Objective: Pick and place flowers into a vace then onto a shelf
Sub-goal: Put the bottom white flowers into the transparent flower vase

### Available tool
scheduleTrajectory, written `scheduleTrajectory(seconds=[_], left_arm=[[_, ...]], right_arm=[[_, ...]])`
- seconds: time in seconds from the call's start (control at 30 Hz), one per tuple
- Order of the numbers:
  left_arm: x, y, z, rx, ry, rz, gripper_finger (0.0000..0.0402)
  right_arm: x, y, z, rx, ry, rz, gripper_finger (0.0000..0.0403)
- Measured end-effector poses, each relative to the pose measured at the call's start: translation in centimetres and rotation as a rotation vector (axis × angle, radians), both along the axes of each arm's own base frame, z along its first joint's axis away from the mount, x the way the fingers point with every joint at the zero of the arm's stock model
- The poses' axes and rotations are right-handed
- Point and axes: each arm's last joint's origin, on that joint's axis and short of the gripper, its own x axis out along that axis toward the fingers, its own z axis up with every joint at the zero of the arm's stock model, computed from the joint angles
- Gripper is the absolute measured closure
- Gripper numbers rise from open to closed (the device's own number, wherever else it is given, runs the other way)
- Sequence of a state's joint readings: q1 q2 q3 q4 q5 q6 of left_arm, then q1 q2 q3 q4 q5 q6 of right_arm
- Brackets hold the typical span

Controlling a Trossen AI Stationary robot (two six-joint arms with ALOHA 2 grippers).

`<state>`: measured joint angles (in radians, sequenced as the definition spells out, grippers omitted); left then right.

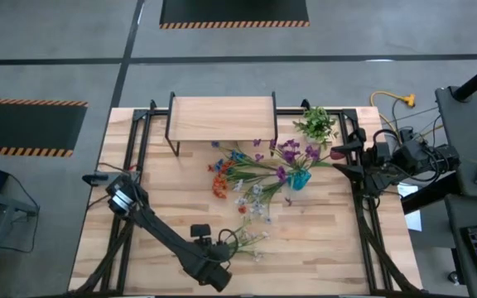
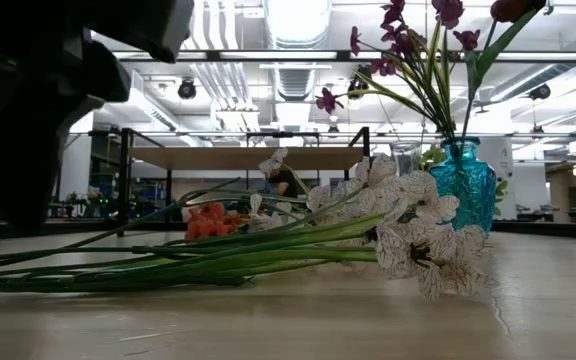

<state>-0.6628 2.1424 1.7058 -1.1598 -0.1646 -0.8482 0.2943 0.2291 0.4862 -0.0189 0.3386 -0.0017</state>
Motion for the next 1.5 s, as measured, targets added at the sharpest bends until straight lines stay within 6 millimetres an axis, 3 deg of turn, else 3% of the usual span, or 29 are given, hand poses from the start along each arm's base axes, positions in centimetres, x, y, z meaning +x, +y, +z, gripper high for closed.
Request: scheduleTrajectory(seconds=[0.4, 0.67, 0.8, 1.0, 1.17, 1.27, 1.5], left_arm=[[0.8, -0.5, -3.3, -0.025, 0.068, -0.013, 0.0259], [1.8, 0.7, -4.0, -0.061, 0.118, -0.055, 0.0263], [2.2, 1.3, -4.0, -0.095, 0.137, -0.067, 0.0294], [2.8, 2.2, -3.8, -0.116, 0.145, -0.056, 0.0385], [2.7, 2.6, -2.2, -0.135, 0.116, -0.053, 0.0398], [2.3, 3.2, -0.8, -0.059, 0.067, -0.049, 0.04], [-0.1, 4.7, 6.5, -0.004, -0.106, -0.01, 0.0401]], right_arm=[[0.0, 0.0, 0.1, 0.002, -0.008, 0.0, 0.0179], [0.0, 0.0, 0.1, 0.003, -0.009, 0.001, 0.0179], [0.0, 0.0, 0.1, 0.004, -0.01, 0.002, 0.0179], [0.0, 0.0, 0.1, 0.003, -0.009, 0.006, 0.0179], [0.0, 0.0, 0.1, 0.0, -0.007, 0.007, 0.0179], [0.0, 0.0, 0.1, 0.0, -0.007, 0.007, 0.0179], [0.0, 0.0, 0.1, 0.003, -0.015, 0.007, 0.0179]])
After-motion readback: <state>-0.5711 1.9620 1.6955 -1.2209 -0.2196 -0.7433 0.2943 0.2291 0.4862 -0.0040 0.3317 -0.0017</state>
